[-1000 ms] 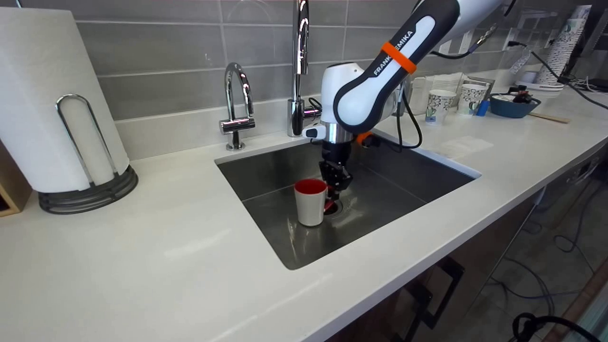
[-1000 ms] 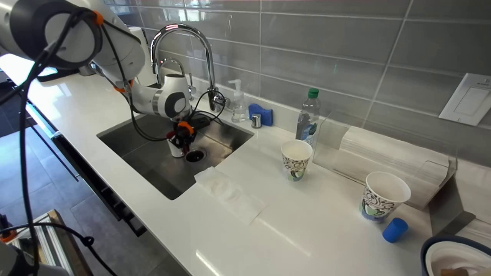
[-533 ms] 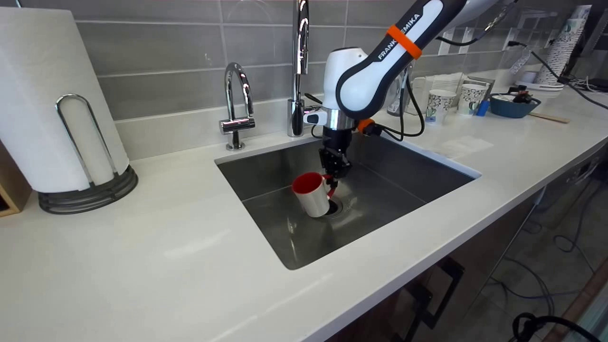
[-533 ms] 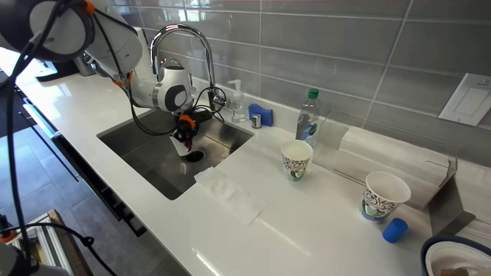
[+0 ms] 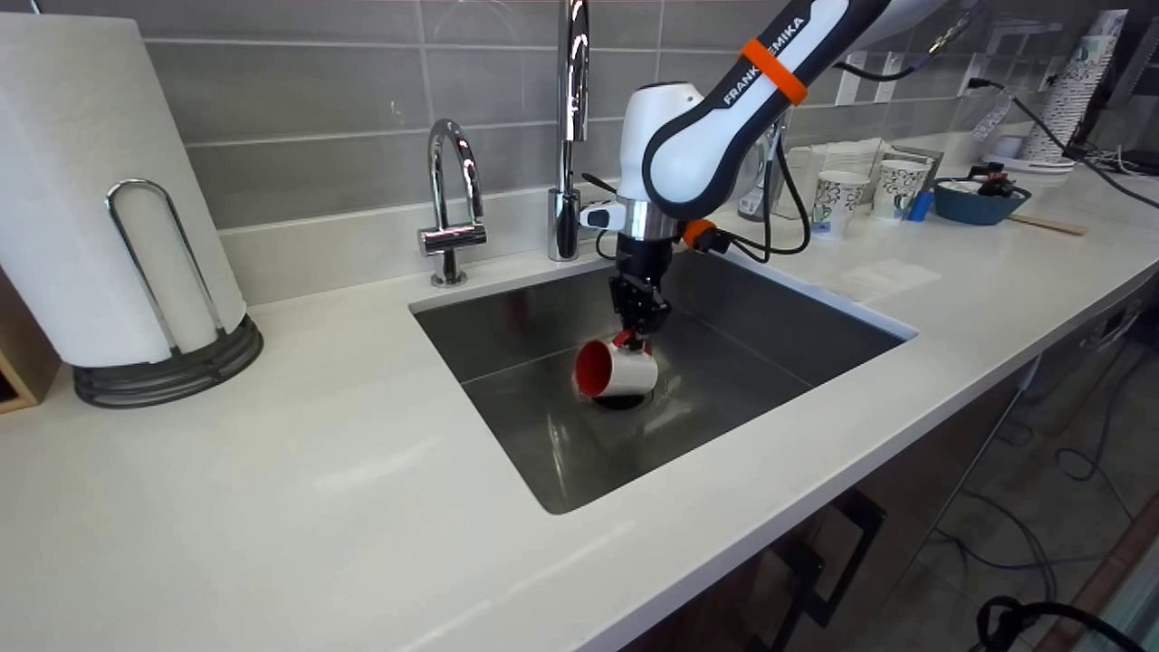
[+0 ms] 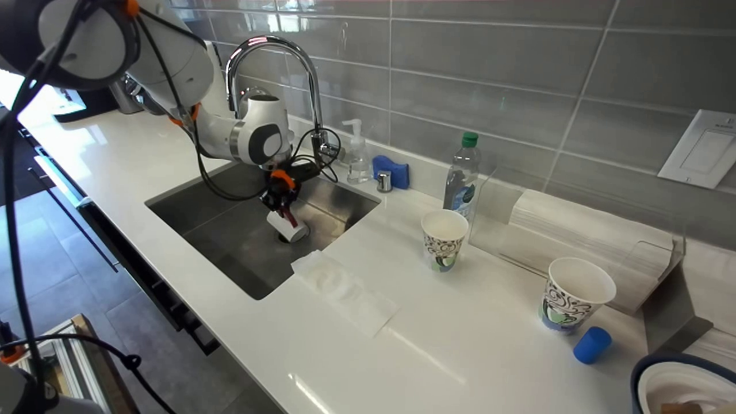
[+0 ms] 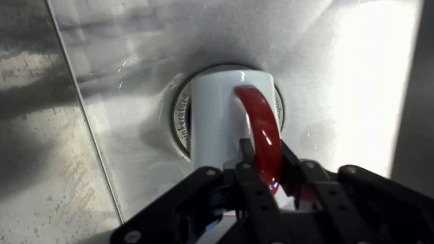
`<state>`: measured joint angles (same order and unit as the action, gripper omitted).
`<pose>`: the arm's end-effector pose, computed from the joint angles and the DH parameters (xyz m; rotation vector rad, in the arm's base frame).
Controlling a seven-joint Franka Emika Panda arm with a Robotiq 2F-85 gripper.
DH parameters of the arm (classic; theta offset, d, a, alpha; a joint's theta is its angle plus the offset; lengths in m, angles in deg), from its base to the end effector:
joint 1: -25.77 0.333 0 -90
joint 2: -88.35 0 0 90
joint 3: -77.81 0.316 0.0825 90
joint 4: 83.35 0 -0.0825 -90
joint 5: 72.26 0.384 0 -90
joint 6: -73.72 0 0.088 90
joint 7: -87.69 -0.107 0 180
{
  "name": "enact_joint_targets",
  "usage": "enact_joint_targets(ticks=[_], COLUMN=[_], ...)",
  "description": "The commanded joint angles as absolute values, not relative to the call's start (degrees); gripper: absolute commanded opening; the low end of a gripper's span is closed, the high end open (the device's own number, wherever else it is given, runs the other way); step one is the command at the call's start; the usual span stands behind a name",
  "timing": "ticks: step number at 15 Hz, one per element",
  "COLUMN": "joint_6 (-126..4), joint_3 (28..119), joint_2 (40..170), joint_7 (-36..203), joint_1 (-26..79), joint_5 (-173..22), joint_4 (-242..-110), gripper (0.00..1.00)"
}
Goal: Move the mug to the right side of the sink
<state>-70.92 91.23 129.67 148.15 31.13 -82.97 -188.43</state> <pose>0.6074 0.2011 0.1432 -2.2864 -2.0882 -0.0203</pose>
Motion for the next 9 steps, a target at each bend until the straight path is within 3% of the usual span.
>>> enact_joint_targets(ticks=[1,9], joint_6=[-71.98,-72.16], joint_3=[92.21,92.49], joint_2=[127.61,127.18], joint_7=[148.15,148.21], joint_1=[29.97,29.68], joint_5=[-82.09,-81.78], joint_4=[-190.62,-190.98], gripper=[0.05,0.05])
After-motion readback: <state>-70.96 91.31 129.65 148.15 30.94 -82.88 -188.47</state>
